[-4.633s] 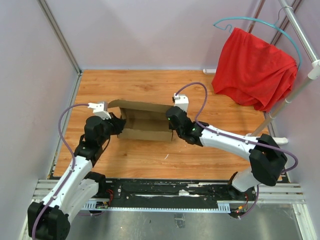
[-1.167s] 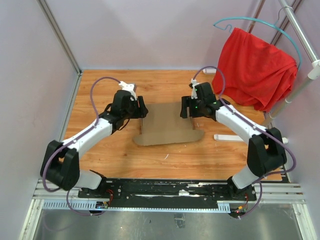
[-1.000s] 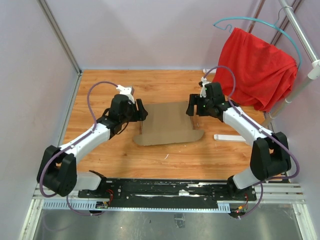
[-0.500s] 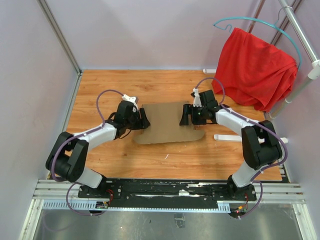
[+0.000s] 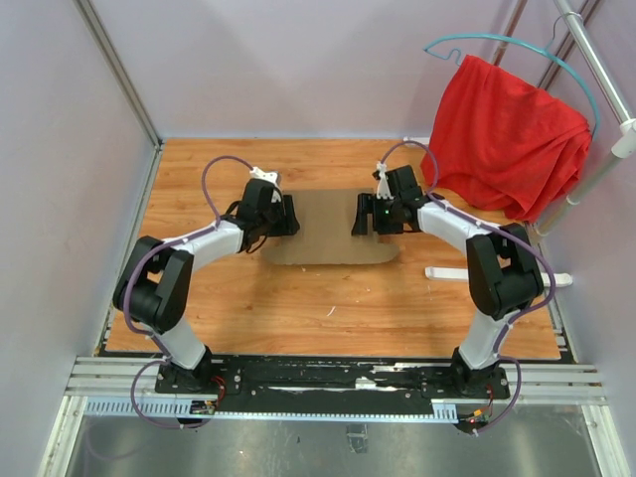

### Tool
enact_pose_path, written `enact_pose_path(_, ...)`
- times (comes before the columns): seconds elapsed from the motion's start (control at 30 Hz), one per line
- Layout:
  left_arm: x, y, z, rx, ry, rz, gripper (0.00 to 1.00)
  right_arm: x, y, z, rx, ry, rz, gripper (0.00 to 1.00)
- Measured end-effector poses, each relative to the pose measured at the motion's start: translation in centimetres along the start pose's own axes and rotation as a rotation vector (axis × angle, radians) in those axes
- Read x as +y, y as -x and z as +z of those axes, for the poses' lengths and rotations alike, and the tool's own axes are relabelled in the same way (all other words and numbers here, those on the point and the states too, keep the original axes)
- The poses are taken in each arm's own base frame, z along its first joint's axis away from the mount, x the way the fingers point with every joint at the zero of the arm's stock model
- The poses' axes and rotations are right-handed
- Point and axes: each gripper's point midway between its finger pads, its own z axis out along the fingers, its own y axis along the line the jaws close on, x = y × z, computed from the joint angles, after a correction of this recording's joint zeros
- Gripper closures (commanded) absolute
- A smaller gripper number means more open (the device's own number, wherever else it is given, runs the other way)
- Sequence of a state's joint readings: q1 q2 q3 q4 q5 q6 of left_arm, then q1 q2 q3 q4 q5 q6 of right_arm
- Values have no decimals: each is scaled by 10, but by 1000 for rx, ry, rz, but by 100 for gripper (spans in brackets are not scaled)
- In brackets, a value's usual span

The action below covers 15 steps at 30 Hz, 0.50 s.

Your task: Fold the paper box

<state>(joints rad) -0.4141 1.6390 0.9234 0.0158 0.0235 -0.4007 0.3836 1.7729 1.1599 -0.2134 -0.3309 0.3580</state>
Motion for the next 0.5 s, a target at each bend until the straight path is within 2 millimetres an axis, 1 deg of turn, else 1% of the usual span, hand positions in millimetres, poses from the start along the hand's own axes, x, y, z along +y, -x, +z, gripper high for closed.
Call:
enact_pose_path(0.13,6,19,11,-17,22,-18,37,-1,21,6,-29,-26,-1,14)
enact_pose_path(0.23,14,33,11,-43,50,-30,35,1,37,2,-64,-48,-8,11)
enact_pose_path(0.27,16,38,10,-55,62,-32,31,0,42,0,-78,-57,-11,10)
enact_pose_path(0.37,25,48,-1,-86,112,-34,24,-4,50,-12,-112,-105,-14,9)
enact_pose_path(0.4,27,50,-6,-95,126,-34,20,-5,53,-20,-133,-125,-17,12)
enact_pose_path(0.43,28,54,-14,-113,138,-36,13,-5,55,-30,-159,-139,-21,18)
enact_pose_path(0.47,29,58,-22,-131,143,-38,8,-5,58,-40,-187,-150,-22,20)
enact_pose_path(0.5,28,61,-32,-155,139,-46,5,-3,58,-51,-213,-153,-20,12)
